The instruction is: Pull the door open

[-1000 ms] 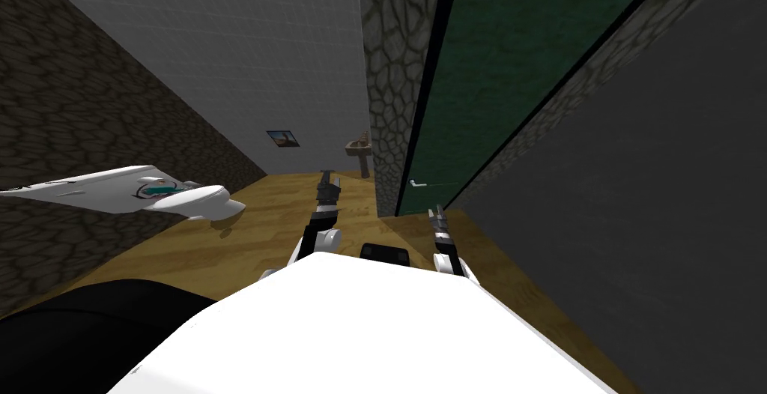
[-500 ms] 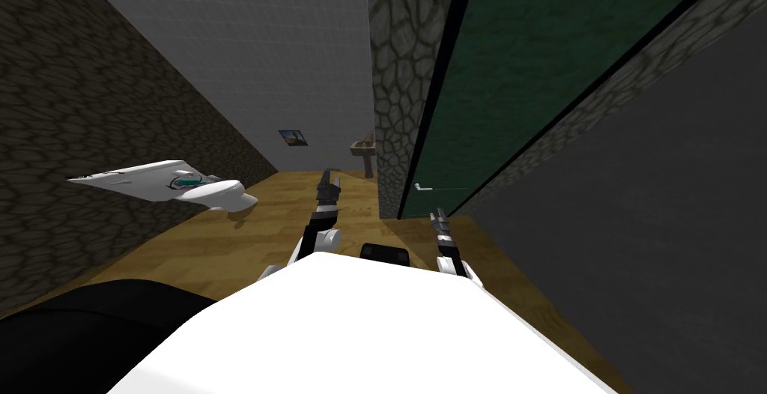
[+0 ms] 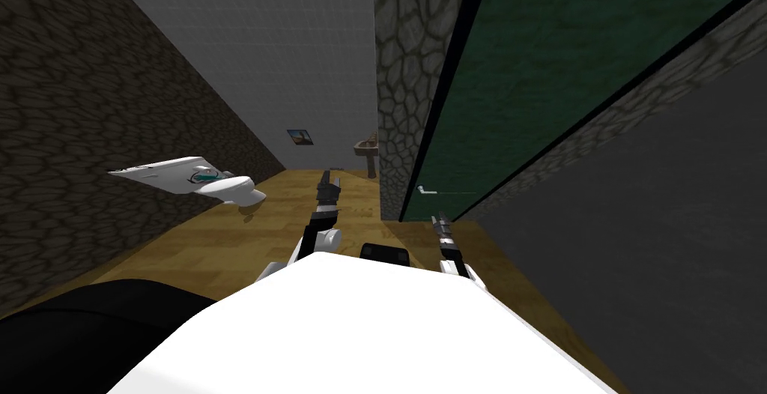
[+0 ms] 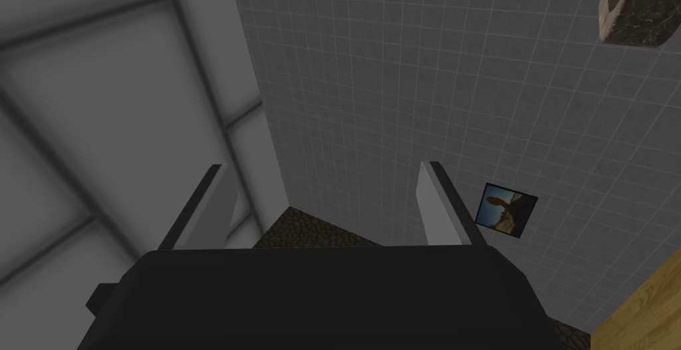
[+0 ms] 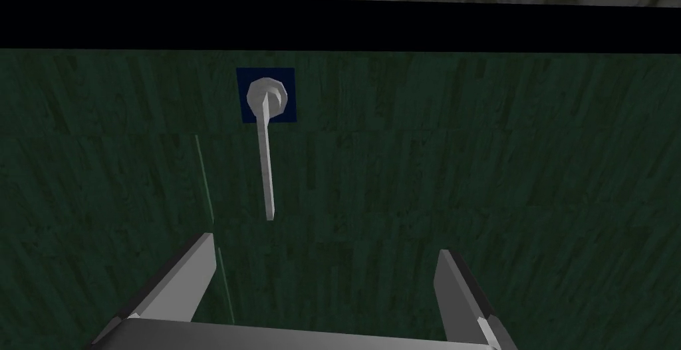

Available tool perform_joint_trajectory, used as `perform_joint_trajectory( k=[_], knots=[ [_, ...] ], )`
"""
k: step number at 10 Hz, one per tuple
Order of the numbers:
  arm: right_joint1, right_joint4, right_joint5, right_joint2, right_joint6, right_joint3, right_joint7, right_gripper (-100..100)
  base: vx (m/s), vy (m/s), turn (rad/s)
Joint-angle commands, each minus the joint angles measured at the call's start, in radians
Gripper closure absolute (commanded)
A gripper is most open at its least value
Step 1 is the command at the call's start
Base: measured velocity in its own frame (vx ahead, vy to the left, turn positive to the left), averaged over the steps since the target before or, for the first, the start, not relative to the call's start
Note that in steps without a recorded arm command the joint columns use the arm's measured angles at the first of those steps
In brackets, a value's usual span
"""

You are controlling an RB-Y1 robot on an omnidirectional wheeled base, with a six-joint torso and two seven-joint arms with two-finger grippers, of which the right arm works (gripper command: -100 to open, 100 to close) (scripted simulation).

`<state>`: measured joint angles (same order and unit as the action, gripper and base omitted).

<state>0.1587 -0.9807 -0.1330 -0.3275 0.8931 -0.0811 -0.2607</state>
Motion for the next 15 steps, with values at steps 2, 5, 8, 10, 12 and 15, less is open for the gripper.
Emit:
perform_joint_trajectory(
  k=[2, 5, 8, 10, 12, 15],
  knots=[
    [-0.021, 0.070, -0.003, -0.016, 0.020, -0.004, -0.013, -100, 0.042, -0.015, 0.078],
    [-0.040, 0.138, -0.007, -0.034, 0.041, -0.009, -0.027, -100, 0.064, -0.020, 0.096],
    [-0.064, 0.226, -0.011, -0.058, 0.069, -0.016, -0.046, -100, 0.070, -0.034, 0.122],
    [-0.078, 0.276, -0.014, -0.071, 0.084, -0.019, -0.056, -100, 0.072, -0.036, 0.118],
    [-0.092, 0.327, -0.016, -0.085, 0.100, -0.023, -0.066, -100, 0.058, -0.031, 0.082],
    [-0.115, 0.358, -0.027, -0.076, 0.094, -0.004, -0.053, -100, 0.066, -0.031, 0.126]
  ],
)
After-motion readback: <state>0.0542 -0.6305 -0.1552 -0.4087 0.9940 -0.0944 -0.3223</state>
